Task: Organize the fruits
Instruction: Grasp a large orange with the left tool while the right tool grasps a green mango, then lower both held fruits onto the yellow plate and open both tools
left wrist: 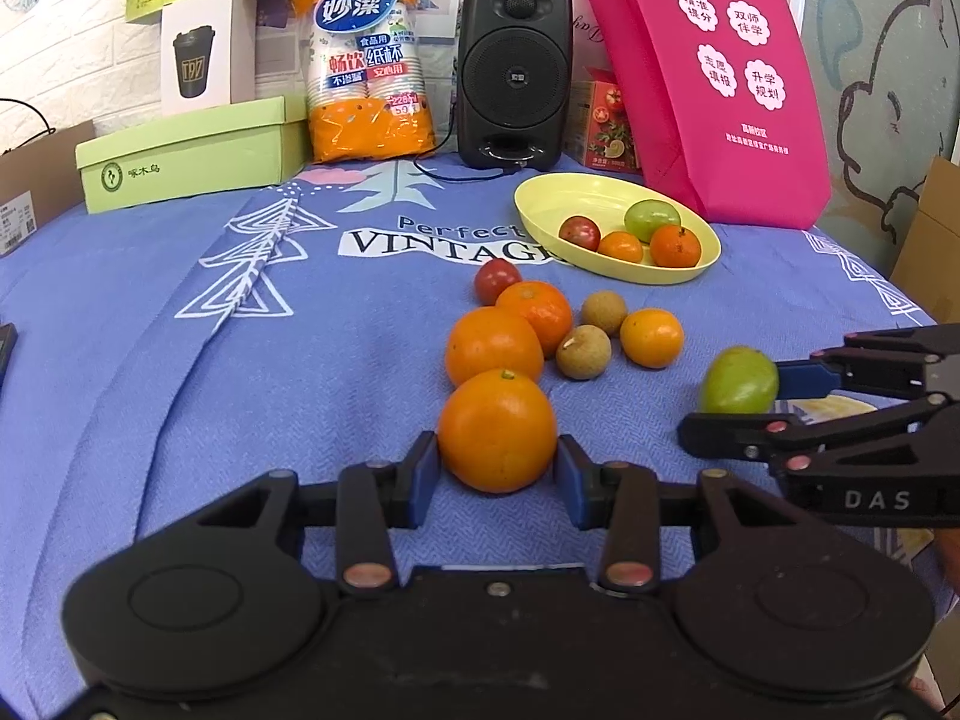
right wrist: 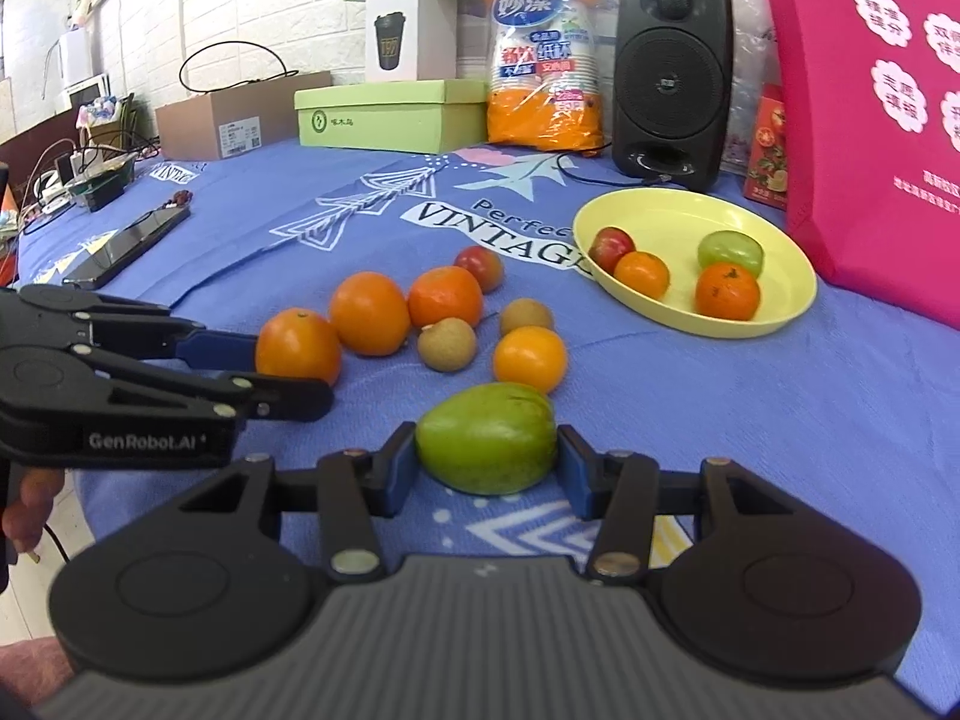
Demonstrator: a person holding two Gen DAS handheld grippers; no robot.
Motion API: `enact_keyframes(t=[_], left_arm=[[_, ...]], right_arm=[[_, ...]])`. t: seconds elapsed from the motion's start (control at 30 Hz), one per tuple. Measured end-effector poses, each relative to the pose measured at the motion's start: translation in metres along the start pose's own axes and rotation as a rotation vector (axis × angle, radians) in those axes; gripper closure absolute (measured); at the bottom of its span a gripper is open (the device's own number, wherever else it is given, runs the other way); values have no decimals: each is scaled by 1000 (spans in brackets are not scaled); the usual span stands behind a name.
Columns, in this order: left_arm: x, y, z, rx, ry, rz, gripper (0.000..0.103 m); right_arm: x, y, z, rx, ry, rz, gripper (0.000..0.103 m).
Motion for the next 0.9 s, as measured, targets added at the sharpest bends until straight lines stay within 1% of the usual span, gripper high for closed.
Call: enact_keyframes(t=[0.3,0.47,0.67,0.9], left_arm=[[7,1,0,2,-31,-11,63],[12,1,4,-3,-27,-11,63],[22,-6,9,-10,6,3,63],[22,-25,22,-43,45,23,63]], right_arm=[[13,9,7,-26,20,1,55],[19,10,7,-24,25,1,55],[28,10,15,-31,42,14,55],[34,7,42,-49,88,32,55]])
Point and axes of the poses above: each gripper's, at about its wrist camera, not at the fingertips, and x roughly against the way its jaws point, z to its right, y to its underside, the point moved 8 cm from there along -x, roughly the way its jaws point, and after that the axes turned 15 degrees about x, right-handed, at the moved point
